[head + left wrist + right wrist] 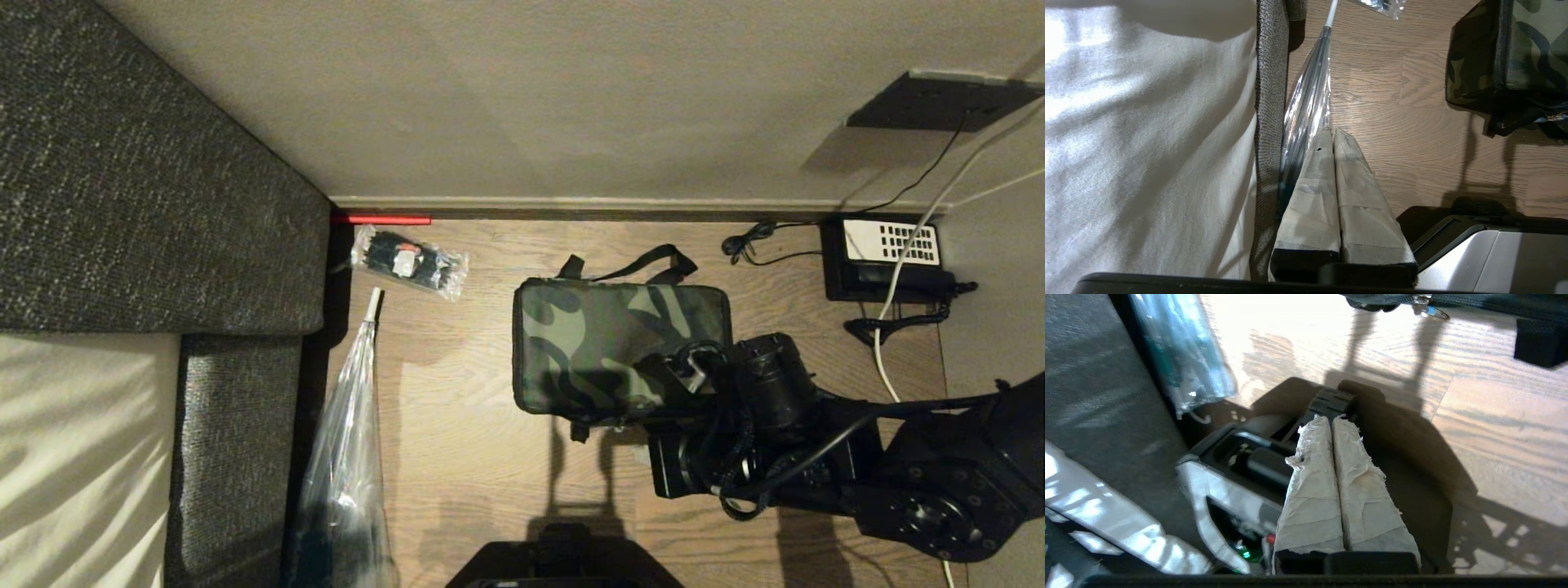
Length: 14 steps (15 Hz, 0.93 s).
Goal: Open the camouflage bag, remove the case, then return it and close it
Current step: Open the top of the storage box
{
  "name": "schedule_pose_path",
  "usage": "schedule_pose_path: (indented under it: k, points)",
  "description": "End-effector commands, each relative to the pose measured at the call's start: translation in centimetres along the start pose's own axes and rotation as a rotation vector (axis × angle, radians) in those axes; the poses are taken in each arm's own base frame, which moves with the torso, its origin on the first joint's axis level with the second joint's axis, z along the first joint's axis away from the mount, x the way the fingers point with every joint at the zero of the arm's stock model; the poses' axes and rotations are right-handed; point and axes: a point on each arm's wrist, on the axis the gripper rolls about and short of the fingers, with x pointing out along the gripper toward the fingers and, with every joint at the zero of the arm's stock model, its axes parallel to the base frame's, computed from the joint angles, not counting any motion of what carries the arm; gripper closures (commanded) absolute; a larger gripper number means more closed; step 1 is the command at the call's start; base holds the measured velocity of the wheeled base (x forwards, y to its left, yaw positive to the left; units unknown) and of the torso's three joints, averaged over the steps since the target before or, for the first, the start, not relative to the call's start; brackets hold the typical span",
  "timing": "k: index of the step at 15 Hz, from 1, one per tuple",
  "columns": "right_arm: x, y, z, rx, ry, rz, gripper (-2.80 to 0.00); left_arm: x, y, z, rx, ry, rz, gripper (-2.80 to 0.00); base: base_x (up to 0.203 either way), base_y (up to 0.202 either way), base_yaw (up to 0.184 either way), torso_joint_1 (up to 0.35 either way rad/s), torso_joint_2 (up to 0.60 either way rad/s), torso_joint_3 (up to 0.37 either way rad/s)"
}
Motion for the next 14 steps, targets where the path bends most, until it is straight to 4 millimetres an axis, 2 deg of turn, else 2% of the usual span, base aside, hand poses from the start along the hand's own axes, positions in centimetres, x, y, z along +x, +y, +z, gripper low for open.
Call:
schedule_pose_path:
  k: [1, 3, 4, 6, 8, 10, 12, 14]
  points:
    - [1.3, -0.2, -0.8, -0.003, 0.042, -0.011, 0.00, 0.0, 0.0, 0.0, 0.000, 0.000, 0.001, 0.00, 0.000, 0.000, 0.000, 0.000, 0.00, 0.000]
    - [1.4, -0.2, -0.9, -0.016, 0.043, -0.021, 0.00, 0.0, 0.0, 0.0, 0.000, 0.000, 0.001, 0.00, 0.000, 0.000, 0.000, 0.000, 0.00, 0.000]
    - [2.3, -0.5, -1.4, -0.051, 0.067, -0.047, 0.00, 0.0, 0.0, 0.0, 0.000, 0.000, 0.001, 0.00, 0.000, 0.000, 0.000, 0.000, 0.00, 0.000]
    - [2.7, -0.7, -1.6, -0.080, 0.071, -0.065, 0.00, 0.0, 0.0, 0.0, 0.000, 0.001, 0.001, 0.00, 0.000, 0.000, 0.000, 0.000, 0.00, 0.000]
    - [3.8, -0.9, -1.6, -0.101, 0.022, -0.120, 0.00, 0.0, 0.0, 0.0, 0.000, 0.000, 0.001, 0.00, 0.000, 0.000, 0.000, 0.000, 0.00, 0.000]
    - [3.8, -0.9, -1.6, -0.103, 0.020, -0.121, 0.00, 0.0, 0.0, 0.0, 0.000, 0.000, 0.001, 0.00, 0.000, 0.000, 0.000, 0.000, 0.00, 0.000]
    - [4.9, -1.2, -1.7, -0.136, -0.031, -0.151, 0.00, 0.0, 0.0, 0.0, 0.000, 0.000, 0.001, 0.00, 0.000, 0.000, 0.000, 0.000, 0.00, 0.000]
    - [5.1, -1.3, -1.7, -0.145, -0.041, -0.161, 0.00, 0.0, 0.0, 0.0, 0.000, 0.000, 0.002, 0.00, 0.000, 0.000, 0.000, 0.000, 0.00, 0.000]
